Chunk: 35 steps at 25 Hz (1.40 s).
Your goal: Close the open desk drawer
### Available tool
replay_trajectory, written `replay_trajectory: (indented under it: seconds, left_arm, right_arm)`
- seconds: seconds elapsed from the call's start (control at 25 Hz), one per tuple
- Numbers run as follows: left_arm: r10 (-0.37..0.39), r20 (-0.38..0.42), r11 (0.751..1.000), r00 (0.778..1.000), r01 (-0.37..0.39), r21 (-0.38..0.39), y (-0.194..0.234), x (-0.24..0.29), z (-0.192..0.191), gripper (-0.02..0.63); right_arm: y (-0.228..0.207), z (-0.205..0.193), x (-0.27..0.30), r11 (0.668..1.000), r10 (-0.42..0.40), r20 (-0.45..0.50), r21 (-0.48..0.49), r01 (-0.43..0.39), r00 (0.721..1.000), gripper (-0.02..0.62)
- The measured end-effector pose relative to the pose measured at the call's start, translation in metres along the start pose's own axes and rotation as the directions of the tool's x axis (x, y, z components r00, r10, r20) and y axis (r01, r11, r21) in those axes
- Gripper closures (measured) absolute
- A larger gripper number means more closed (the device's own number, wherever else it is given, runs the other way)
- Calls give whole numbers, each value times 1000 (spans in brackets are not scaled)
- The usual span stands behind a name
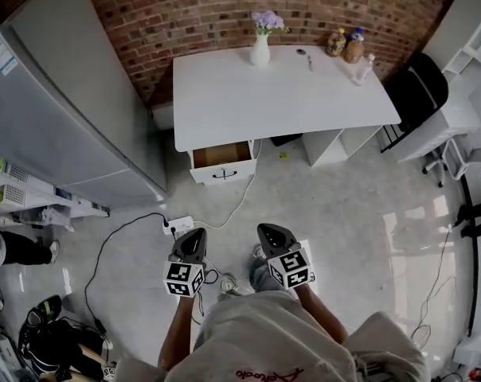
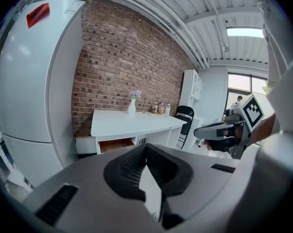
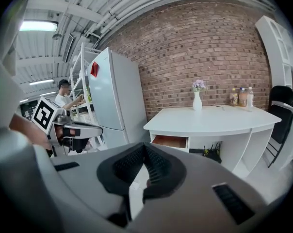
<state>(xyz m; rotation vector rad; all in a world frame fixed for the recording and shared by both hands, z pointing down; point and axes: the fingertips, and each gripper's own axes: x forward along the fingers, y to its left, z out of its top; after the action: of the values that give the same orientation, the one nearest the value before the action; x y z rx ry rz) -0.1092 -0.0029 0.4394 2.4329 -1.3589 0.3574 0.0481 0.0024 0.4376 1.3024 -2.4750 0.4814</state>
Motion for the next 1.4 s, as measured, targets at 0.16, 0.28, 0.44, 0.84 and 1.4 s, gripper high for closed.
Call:
replay_trajectory:
  seconds: [0.16, 0.28, 0.44, 0.84, 1.4]
  left_arm:
    - [39, -8, 999, 999, -39, -11, -6, 27, 7, 594]
    - [64, -20, 998, 998, -64, -17, -11, 43, 8, 594]
    - [81, -33, 996, 996, -82, -32, -14, 60, 2, 594]
    - [67, -45, 994, 997, -71, -82, 27, 110, -24, 594]
    - [44, -88, 979, 995, -60, -192, 112, 170, -128, 594]
  right_arm:
    - [-32, 5, 10, 999, 43, -6, -9, -43, 999, 578]
    - [-55, 7, 18, 998, 68, -12, -11, -68, 998, 578]
    - [-75, 1, 33, 995, 96, -38, -30, -98, 995, 578]
    - [-87, -23, 90, 996, 83, -82, -8, -84, 993, 578]
    - [-113, -113, 181, 996, -40, -147, 76, 51, 988, 578]
